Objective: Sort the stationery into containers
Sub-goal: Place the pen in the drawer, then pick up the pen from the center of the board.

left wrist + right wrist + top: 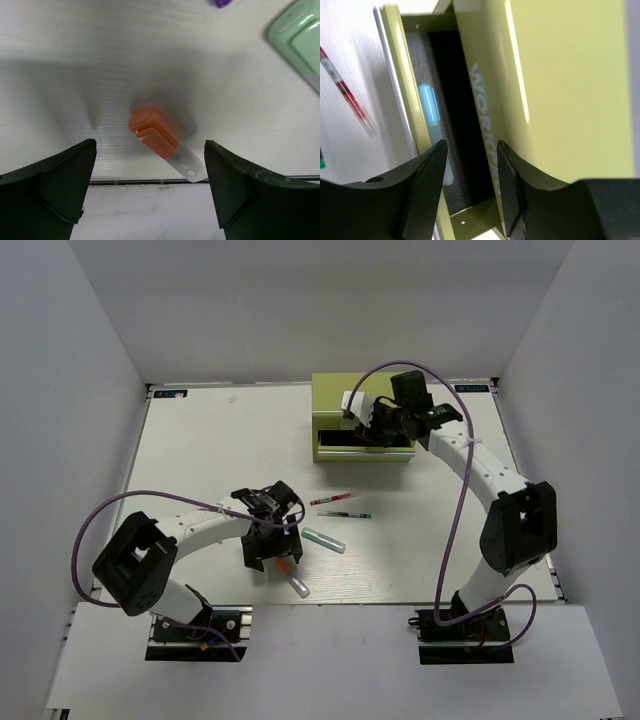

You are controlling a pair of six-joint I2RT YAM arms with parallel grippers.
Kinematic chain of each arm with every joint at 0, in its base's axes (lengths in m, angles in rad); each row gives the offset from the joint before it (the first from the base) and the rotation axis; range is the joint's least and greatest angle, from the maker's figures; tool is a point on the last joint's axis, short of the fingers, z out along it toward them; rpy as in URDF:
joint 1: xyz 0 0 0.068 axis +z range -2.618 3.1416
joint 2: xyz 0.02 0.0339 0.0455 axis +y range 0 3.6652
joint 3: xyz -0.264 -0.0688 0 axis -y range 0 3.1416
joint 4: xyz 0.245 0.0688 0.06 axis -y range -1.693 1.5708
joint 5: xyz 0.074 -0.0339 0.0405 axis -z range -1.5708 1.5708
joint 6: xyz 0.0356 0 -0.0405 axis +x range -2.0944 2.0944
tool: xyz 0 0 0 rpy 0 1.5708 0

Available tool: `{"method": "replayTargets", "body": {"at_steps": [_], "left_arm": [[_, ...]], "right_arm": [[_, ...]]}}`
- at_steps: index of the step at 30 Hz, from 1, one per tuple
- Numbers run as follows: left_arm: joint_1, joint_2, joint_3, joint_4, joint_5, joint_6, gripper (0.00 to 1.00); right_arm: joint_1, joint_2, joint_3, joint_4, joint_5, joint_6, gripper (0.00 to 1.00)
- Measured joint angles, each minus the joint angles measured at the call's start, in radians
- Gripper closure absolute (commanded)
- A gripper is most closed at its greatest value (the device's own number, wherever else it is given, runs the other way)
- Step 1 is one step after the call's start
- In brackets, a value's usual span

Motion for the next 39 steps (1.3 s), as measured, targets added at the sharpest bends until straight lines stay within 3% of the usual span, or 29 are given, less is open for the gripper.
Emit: {"method": "replayTargets", "body": {"at_steps": [9, 12, 14, 15, 17, 24, 26, 28, 30, 31, 33, 36, 39], "left_arm": [[-0.054, 0.043, -0.001, -0.02, -0.007, -0.129, 0.12], [-0.071, 0.049, -0.012, -0.004, -0.031, -0.196, 0.24], [-0.079, 0.063, -0.004, -0.013, -0.041, -0.229, 0.37], [-0.082, 0.078, 0.005, -0.02, -0.044, -0.242, 0.44], [-0.088, 0.119, 0.041, -0.041, -0.043, -0.26, 0.57], [-0.103, 0.167, 0.093, -0.047, -0.038, -0.264, 0.82], [-0.105, 0.158, 0.092, -0.04, -0.048, -0.246, 0.91], [-0.109, 0.141, 0.093, -0.009, -0.074, -0.207, 0.96], [-0.109, 0.114, 0.098, 0.041, -0.1, -0.157, 0.98], [-0.109, 0.093, 0.106, 0.064, -0.109, -0.127, 0.98], [-0.103, 0.044, 0.136, 0.118, -0.126, -0.064, 1.0], [-0.099, -0.001, 0.216, 0.219, -0.167, 0.034, 1.0], [-0.093, -0.002, 0.305, 0.329, -0.217, 0.126, 1.0]], "right_arm": [[-0.005, -0.137, -0.049, 0.068, -0.072, 0.107, 0.46], [-0.009, -0.163, -0.07, 0.089, -0.098, 0.15, 0.4], [-0.011, -0.174, -0.083, 0.094, -0.113, 0.182, 0.26], [-0.013, -0.178, -0.089, 0.097, -0.117, 0.198, 0.1], [-0.016, -0.185, -0.103, 0.105, -0.117, 0.232, 0.1], [-0.028, -0.249, -0.164, 0.106, -0.076, 0.369, 0.1], [-0.041, -0.281, -0.191, 0.111, -0.064, 0.399, 0.15], [-0.057, -0.32, -0.23, 0.123, -0.052, 0.426, 0.32], [-0.074, -0.363, -0.273, 0.135, -0.038, 0.457, 0.52], [-0.084, -0.382, -0.292, 0.148, -0.026, 0.475, 0.73], [-0.1, -0.412, -0.322, 0.169, -0.005, 0.507, 0.9], [-0.126, -0.427, -0.338, 0.193, 0.022, 0.553, 0.97], [-0.148, -0.427, -0.347, 0.216, 0.034, 0.579, 0.97]]}}
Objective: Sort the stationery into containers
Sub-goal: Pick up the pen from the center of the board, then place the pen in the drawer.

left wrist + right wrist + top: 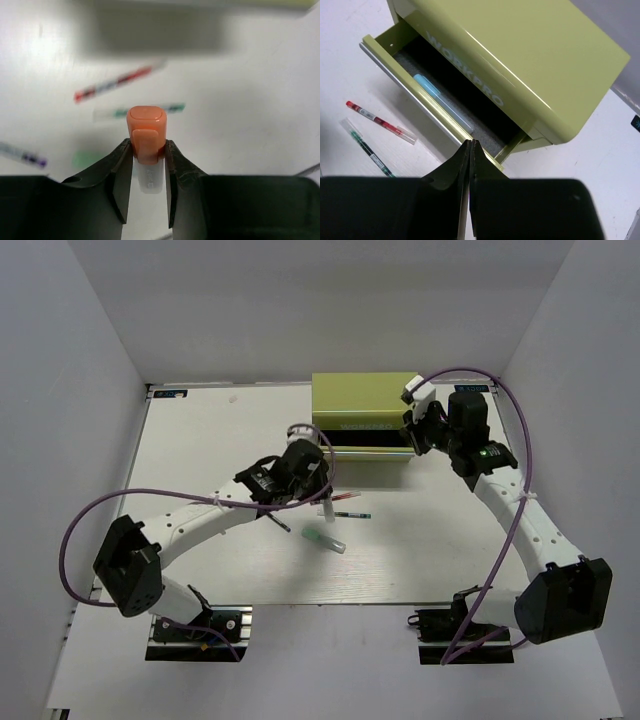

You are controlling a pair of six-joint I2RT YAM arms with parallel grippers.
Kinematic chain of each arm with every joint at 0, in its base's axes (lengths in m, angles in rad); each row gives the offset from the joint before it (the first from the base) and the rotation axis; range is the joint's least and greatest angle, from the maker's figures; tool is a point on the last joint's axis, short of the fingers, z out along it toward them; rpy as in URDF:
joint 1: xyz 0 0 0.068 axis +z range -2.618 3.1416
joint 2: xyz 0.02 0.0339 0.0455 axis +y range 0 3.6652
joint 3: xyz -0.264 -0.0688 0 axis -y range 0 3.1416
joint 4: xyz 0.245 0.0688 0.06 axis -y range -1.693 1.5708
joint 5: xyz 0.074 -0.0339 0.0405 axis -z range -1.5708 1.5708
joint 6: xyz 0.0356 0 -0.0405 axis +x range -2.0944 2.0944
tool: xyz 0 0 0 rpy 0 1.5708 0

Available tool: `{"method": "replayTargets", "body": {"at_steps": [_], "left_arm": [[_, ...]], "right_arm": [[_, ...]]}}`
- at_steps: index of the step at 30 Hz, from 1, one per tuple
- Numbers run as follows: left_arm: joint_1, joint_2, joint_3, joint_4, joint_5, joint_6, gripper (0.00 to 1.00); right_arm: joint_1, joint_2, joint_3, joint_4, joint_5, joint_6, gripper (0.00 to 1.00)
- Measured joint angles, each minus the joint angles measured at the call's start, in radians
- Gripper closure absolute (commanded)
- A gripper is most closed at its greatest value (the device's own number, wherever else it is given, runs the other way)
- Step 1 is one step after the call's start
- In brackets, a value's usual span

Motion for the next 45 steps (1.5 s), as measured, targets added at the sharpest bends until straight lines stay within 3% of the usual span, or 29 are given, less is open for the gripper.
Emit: {"method": "replayTargets", "body": {"at_steps": [5, 10, 18, 23, 33, 37, 38, 41, 42, 45], "left_arm": [[0.005, 0.055, 0.139, 0.188, -0.127, 0.097, 1.0], [0.007, 0.142, 0.231, 0.349, -0.251, 0.08, 1.0], [0.007, 0.274, 0.227, 0.628, -0.345, -0.039, 1.0], [0.007, 0.309, 0.136, 0.837, -0.385, -0.081, 1.0], [0.007, 0.393, 0.1, 1.038, -0.417, -0.089, 1.0], [0.007, 0.404, 0.088, 1.06, -0.418, -0.08, 1.0], [0.007, 0.405, 0.083, 1.062, -0.418, -0.08, 0.84], [0.007, 0.405, 0.07, 1.063, -0.417, -0.079, 0.6], [0.007, 0.405, 0.066, 1.063, -0.417, -0.077, 0.42], [0.007, 0.405, 0.06, 1.059, -0.418, -0.072, 0.23]], "right_arm": [[-0.02, -0.004, -0.023, 0.016, 0.012, 0.02, 0.97], [-0.029, -0.029, -0.06, 0.031, 0.015, 0.024, 0.96], [-0.048, -0.071, -0.105, 0.052, 0.018, 0.024, 0.96], [-0.061, -0.085, -0.127, 0.063, 0.018, 0.024, 0.96], [-0.096, -0.097, -0.136, 0.075, 0.013, 0.024, 0.96], [-0.106, -0.097, -0.136, 0.075, 0.006, 0.023, 0.84], [-0.109, -0.097, -0.136, 0.075, 0.005, 0.024, 0.81], [-0.111, -0.097, -0.136, 0.075, -0.008, 0.023, 0.74], [-0.112, -0.097, -0.136, 0.075, -0.013, 0.021, 0.74], [-0.112, -0.097, -0.136, 0.074, -0.033, 0.016, 0.69]]}}
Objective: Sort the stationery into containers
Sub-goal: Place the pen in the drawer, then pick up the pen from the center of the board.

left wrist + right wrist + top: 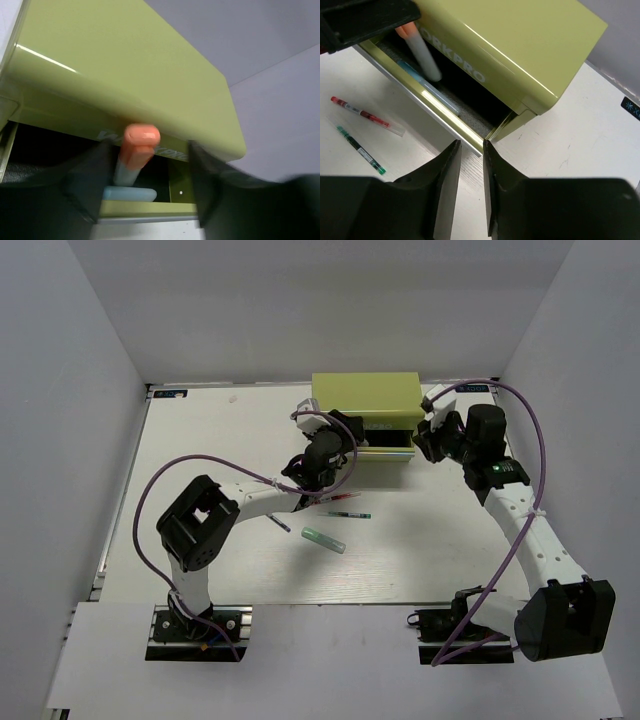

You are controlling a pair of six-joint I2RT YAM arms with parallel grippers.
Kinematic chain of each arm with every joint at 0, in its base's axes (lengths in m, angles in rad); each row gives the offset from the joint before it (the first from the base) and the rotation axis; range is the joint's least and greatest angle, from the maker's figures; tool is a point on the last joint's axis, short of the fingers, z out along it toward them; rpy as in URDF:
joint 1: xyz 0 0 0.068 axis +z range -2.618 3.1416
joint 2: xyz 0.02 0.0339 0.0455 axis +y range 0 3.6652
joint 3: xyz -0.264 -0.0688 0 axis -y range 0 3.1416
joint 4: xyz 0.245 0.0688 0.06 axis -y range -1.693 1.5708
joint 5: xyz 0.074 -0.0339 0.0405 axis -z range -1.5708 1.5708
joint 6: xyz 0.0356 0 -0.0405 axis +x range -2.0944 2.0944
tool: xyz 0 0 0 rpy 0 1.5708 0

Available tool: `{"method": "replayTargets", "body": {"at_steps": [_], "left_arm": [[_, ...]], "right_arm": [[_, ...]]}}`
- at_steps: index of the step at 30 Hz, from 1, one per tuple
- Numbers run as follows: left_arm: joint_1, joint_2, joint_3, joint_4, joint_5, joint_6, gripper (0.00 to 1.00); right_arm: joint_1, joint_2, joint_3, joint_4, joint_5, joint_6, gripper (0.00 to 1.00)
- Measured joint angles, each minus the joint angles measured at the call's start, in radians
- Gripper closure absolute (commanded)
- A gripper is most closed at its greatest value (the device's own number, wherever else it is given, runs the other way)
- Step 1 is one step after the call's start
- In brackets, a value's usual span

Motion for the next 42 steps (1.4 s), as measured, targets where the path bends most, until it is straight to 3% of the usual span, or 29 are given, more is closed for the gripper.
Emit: {"method": "replayTargets", "body": {"at_steps": [4, 12, 19, 24, 26, 30, 33, 36, 42], "left_arm": [[-0.001, 0.0, 0.0, 0.0, -0.002, 0.006, 0.17], [-0.003, -0.006, 0.0, -0.005, 0.009, 0.05, 0.17], [-0.011, -0.12, -0.002, -0.103, -0.002, 0.095, 0.17], [-0.007, -0.268, -0.045, -0.193, -0.098, 0.114, 0.13], [-0.006, -0.332, -0.066, -0.243, -0.137, 0.131, 0.17], [-0.003, -0.488, -0.115, -0.404, -0.175, 0.132, 0.4], [0.0, -0.626, -0.18, -0.565, -0.162, 0.084, 0.42], [0.001, -0.785, -0.286, -0.748, -0.124, -0.019, 0.24], [0.003, -1.048, -0.515, -1.073, -0.033, -0.274, 0.14]], "right_arm": [[0.001, 0.0, 0.0, -0.002, -0.032, -0.015, 0.64], [0.0, 0.01, 0.003, -0.087, -0.208, -0.127, 0.49], [0.003, 0.061, 0.021, -0.256, -0.422, -0.294, 0.48], [0.018, 0.105, 0.058, -0.324, -0.493, -0.372, 0.48], [0.032, 0.113, 0.069, -0.354, -0.522, -0.427, 0.48], [0.093, 0.139, 0.077, -0.411, -0.56, -0.545, 0.48], [0.171, 0.2, 0.087, -0.431, -0.555, -0.599, 0.48], [0.284, 0.282, 0.088, -0.429, -0.511, -0.613, 0.48], [0.496, 0.42, 0.103, -0.408, -0.385, -0.527, 0.39]]}}
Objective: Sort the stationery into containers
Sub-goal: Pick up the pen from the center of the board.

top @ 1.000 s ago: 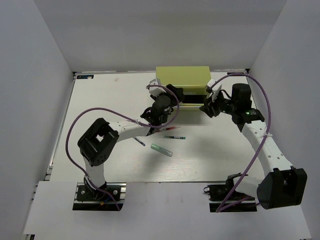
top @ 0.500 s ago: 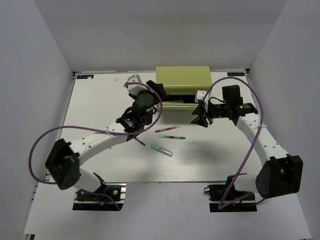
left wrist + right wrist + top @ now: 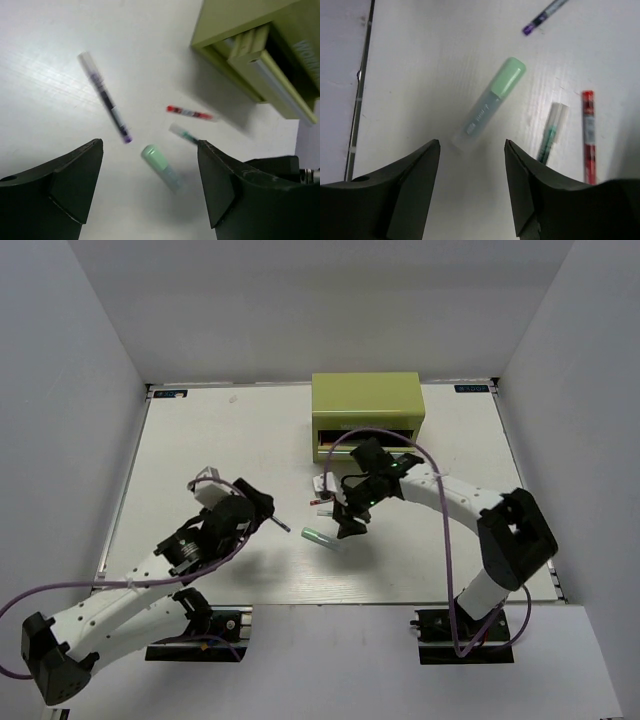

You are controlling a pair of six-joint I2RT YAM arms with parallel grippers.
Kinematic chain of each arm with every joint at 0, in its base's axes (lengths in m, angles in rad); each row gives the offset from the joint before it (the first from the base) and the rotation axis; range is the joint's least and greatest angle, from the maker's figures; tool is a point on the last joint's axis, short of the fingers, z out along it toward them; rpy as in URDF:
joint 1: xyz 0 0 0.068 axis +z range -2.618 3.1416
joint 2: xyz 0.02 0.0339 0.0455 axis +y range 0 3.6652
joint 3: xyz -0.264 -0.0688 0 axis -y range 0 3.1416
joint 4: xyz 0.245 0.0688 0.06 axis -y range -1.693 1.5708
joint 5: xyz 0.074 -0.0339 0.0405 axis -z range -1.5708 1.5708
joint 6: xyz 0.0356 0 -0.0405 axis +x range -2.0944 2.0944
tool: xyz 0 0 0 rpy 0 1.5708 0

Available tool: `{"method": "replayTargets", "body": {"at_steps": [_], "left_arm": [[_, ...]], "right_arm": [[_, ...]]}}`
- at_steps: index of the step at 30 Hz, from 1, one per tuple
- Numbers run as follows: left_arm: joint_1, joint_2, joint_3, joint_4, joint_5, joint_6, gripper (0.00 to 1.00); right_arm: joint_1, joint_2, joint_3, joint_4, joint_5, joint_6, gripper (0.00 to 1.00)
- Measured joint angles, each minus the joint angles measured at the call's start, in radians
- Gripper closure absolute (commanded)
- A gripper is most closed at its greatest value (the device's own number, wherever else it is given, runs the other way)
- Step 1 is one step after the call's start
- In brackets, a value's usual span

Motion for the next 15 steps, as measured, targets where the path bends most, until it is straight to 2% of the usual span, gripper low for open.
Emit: {"method": "replayTargets", "body": {"at_steps": [6, 15], "left_arm": [[0.002, -0.159, -0.051, -0.202, 0.04, -0.134, 0.11], [0.002, -0.175, -0.051, -0.319, 0.069, -0.2, 0.11]], "right_arm": [[0.138, 0.104, 0.021, 0.066, 0.117, 0.159, 0.35], [0.253, 0.175, 0.021, 0.255, 0.389, 0.4, 0.34]]}}
